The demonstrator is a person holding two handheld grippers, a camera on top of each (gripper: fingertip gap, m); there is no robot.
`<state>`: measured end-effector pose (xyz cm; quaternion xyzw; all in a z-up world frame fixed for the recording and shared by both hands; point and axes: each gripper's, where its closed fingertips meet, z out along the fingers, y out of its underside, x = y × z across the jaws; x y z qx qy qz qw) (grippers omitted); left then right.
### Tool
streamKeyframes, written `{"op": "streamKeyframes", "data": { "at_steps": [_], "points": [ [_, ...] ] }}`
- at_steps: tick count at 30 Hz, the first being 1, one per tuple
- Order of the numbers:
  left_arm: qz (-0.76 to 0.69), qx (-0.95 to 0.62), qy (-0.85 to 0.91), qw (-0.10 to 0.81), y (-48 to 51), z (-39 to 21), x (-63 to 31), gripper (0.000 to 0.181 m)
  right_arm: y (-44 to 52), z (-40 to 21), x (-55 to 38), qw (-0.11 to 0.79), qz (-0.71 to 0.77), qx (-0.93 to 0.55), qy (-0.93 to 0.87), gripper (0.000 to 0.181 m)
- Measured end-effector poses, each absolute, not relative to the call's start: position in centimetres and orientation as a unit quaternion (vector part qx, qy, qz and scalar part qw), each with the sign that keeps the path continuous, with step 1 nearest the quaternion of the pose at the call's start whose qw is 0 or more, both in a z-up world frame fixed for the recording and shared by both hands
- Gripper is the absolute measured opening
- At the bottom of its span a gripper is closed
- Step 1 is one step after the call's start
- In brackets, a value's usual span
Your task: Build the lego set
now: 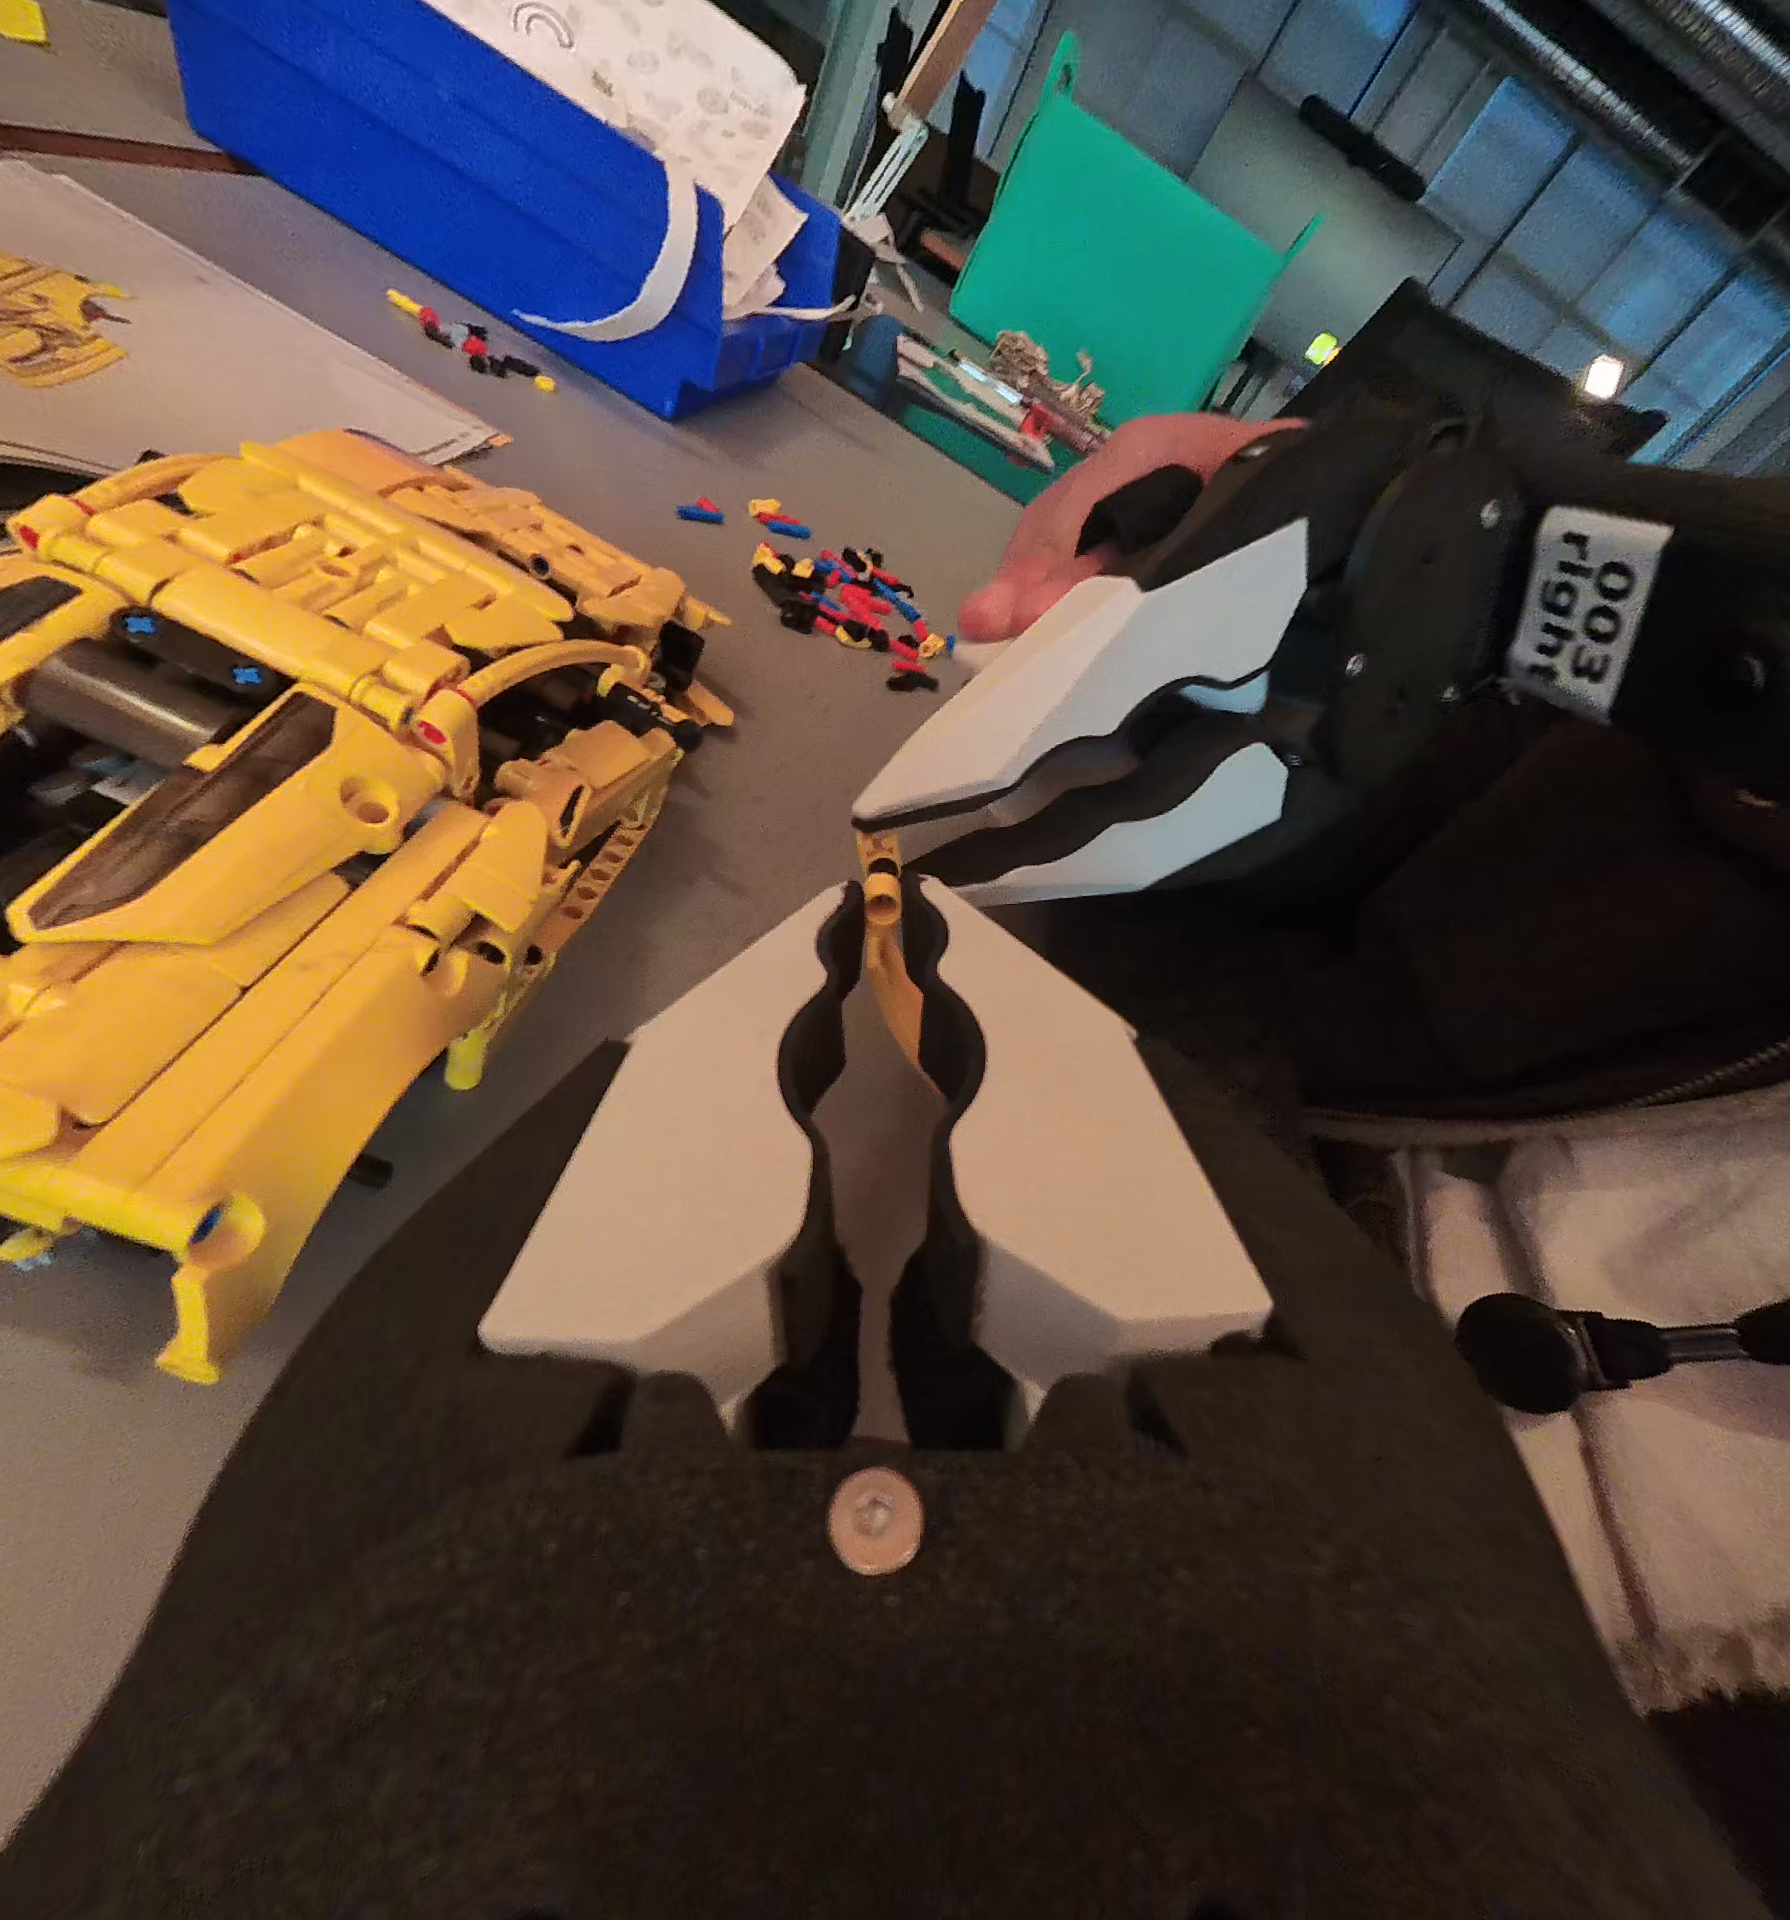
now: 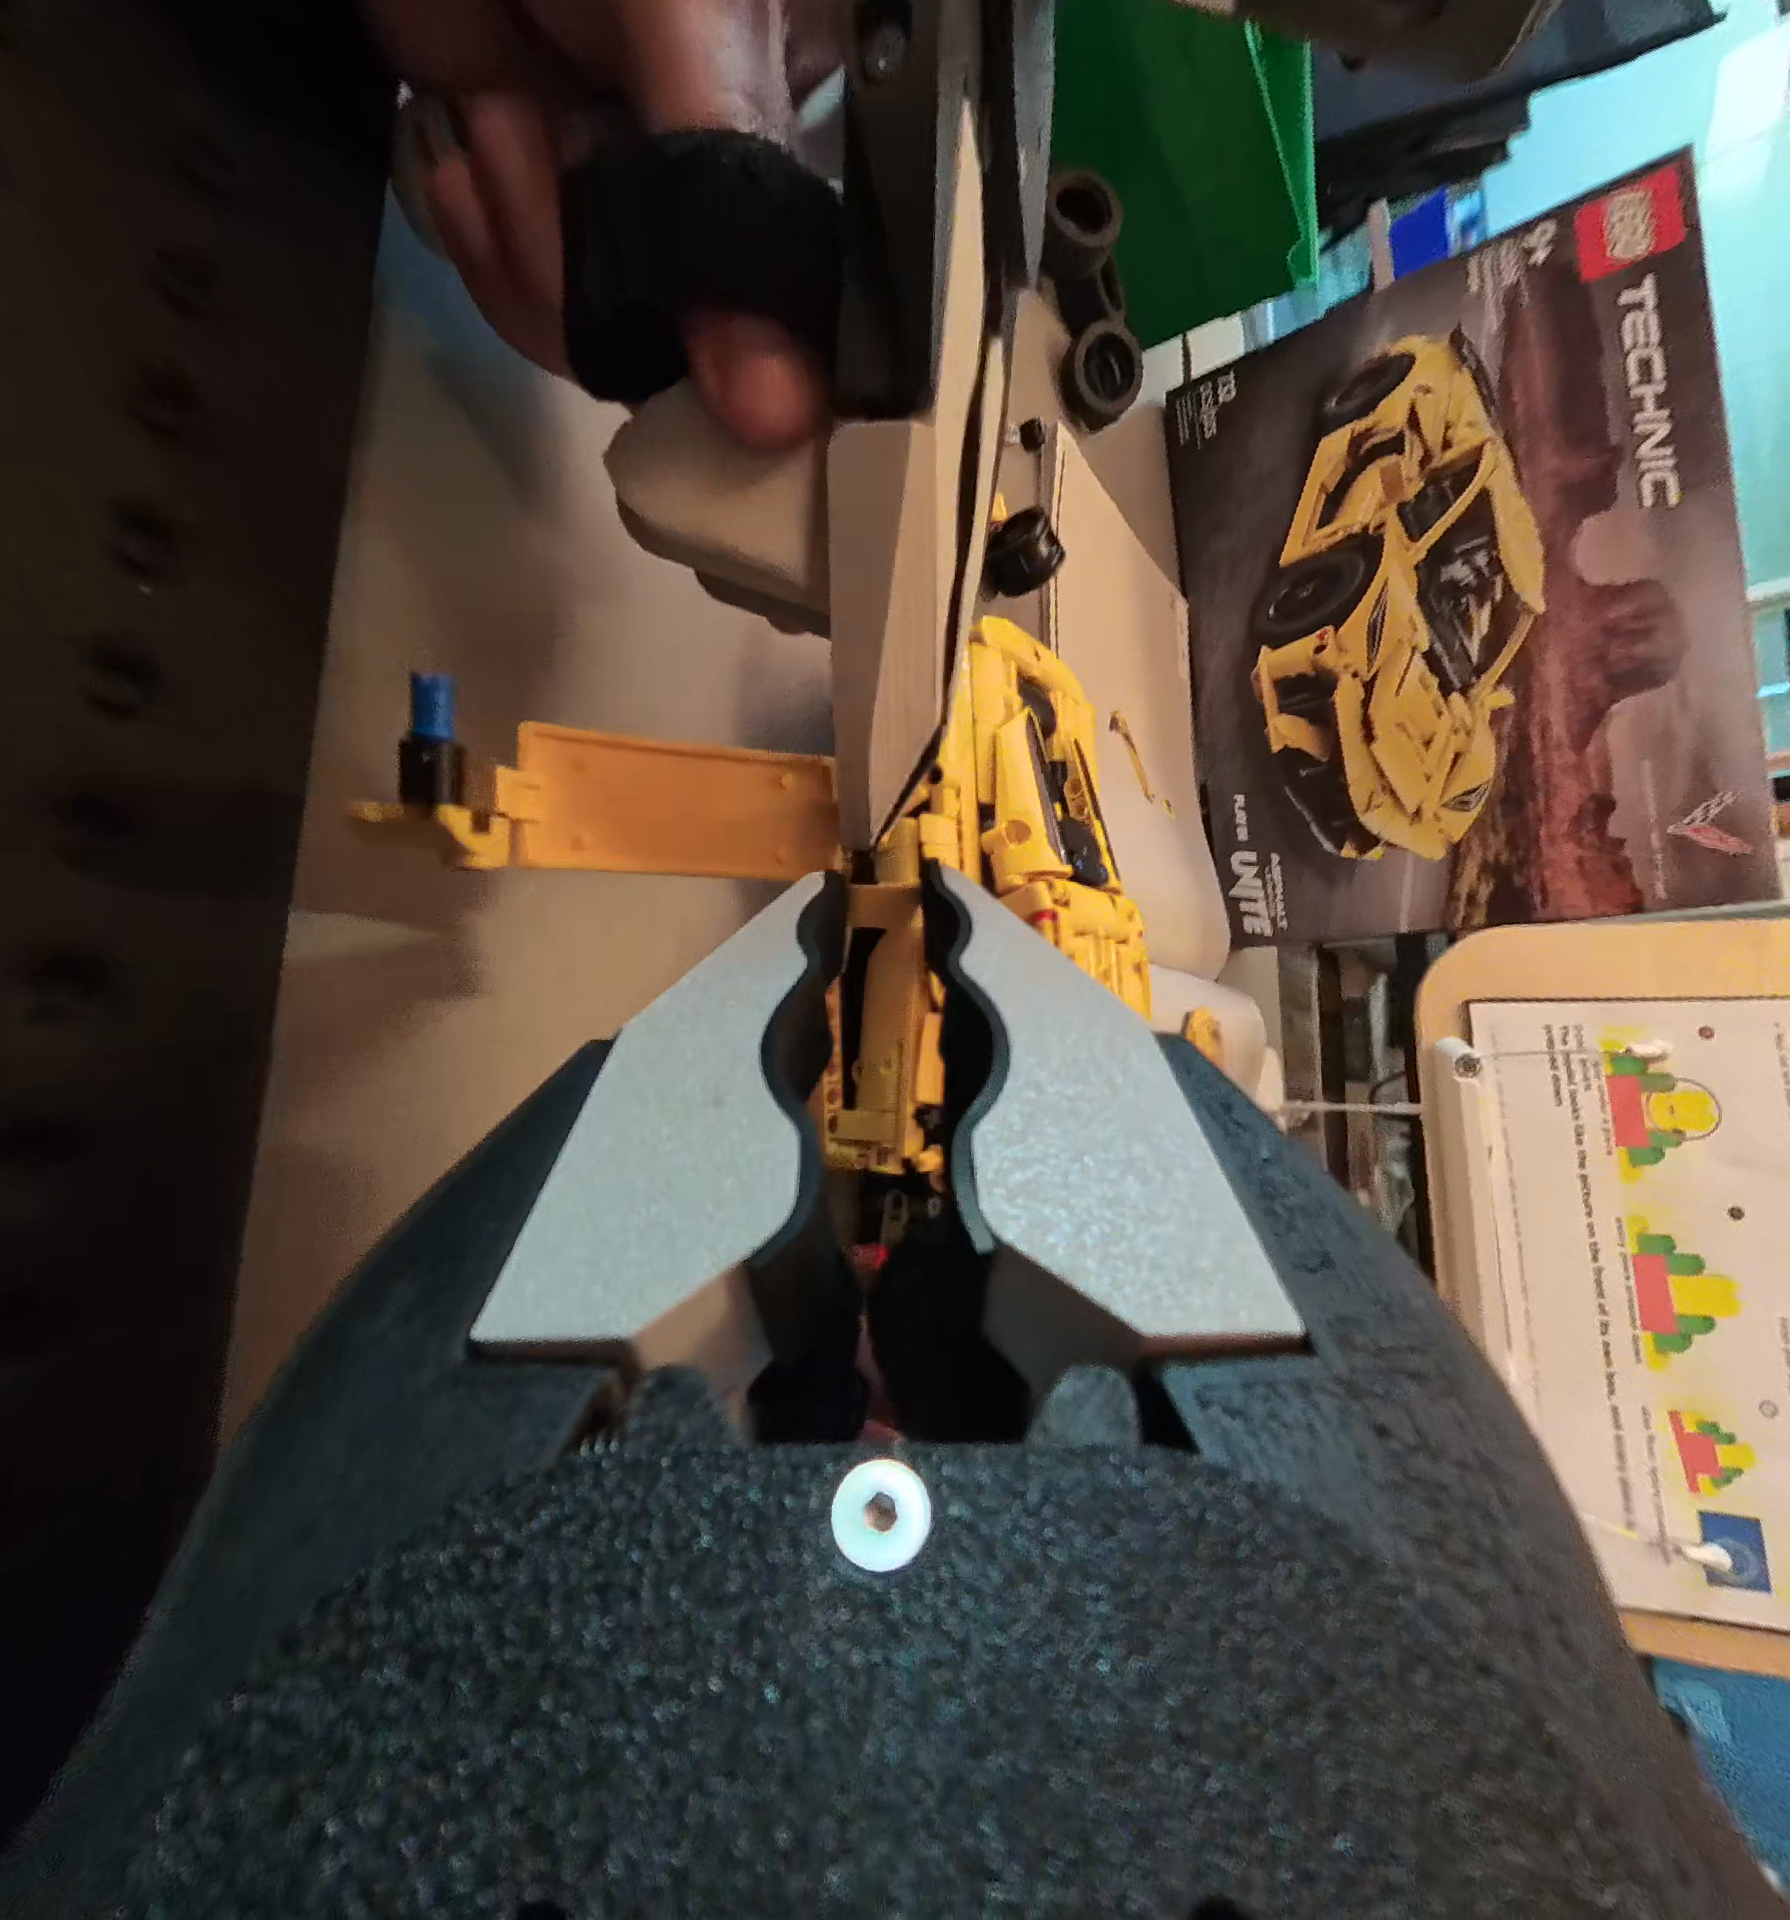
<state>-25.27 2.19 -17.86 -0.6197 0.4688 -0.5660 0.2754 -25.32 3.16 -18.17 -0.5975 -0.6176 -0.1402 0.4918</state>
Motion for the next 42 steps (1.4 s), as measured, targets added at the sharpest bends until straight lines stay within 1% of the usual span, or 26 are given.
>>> {"op": "streamKeyframes", "data": {
  "at_steps": [6,8,11,12,16,17,19,24,25,30,33,35,37,40,42],
  "points": [
    [-0.549,-0.636,0.476,0.259,2.2,-19.0,-25.0,0.006,3.7,-19.2,-25.4,0.482,-0.178,-0.598,-0.616,0.011],
    [-0.547,-0.636,0.476,0.264,2.2,-18.9,-25.0,0.006,3.7,-19.1,-25.3,0.487,-0.153,-0.613,-0.604,0.012],
    [-0.532,-0.641,0.479,0.280,2.7,-19.1,-25.0,0.006,3.6,-19.7,-24.9,0.487,-0.075,-0.651,-0.578,0.013],
    [-0.526,-0.643,0.481,0.281,2.7,-19.2,-25.1,0.007,3.4,-20.5,-24.4,0.470,-0.048,-0.667,-0.577,0.014],
    [-0.539,-0.636,0.477,0.279,2.6,-18.9,-25.1,0.006,1.0,-24.3,-22.0,0.321,0.084,-0.761,-0.558,0.014],
    [-0.542,-0.635,0.475,0.278,2.6,-18.8,-25.1,0.006,0.5,-24.4,-21.6,0.305,0.106,-0.769,-0.552,0.014],
    [-0.544,-0.634,0.475,0.277,2.6,-18.8,-25.1,0.006,-1.1,-25.5,-21.2,0.243,0.154,-0.783,-0.551,0.014],
    [-0.538,-0.635,0.481,0.274,2.4,-19.1,-25.0,0.007,-0.9,-25.6,-21.3,0.265,0.173,-0.779,-0.541,0.015],
    [-0.542,-0.635,0.477,0.275,2.4,-18.9,-25.0,0.007,-1.0,-25.5,-21.3,0.268,0.181,-0.779,-0.537,0.019],
    [-0.556,-0.635,0.461,0.275,2.8,-18.5,-25.2,0.007,-1.0,-24.8,-20.3,0.322,0.193,-0.773,-0.511,0.024],
    [-0.555,-0.633,0.464,0.274,2.7,-18.5,-25.2,0.007,-0.9,-25.3,-20.0,0.310,0.218,-0.799,-0.466,0.023],
    [-0.557,-0.632,0.463,0.275,2.6,-18.4,-25.2,0.007,-1.0,-25.2,-20.2,0.293,0.261,-0.815,-0.426,0.023],
    [-0.559,-0.631,0.463,0.273,2.6,-18.4,-25.2,0.007,-0.9,-25.2,-20.4,0.284,0.284,-0.822,-0.405,0.026],
    [-0.558,-0.631,0.466,0.271,2.5,-18.5,-25.1,0.007,-0.6,-25.4,-20.6,0.296,0.258,-0.818,-0.420,0.019],
    [-0.558,-0.630,0.468,0.270,2.4,-18.6,-25.1,0.007,-0.8,-25.6,-20.7,0.312,0.217,-0.803,-0.458,0.007]
  ]
}}
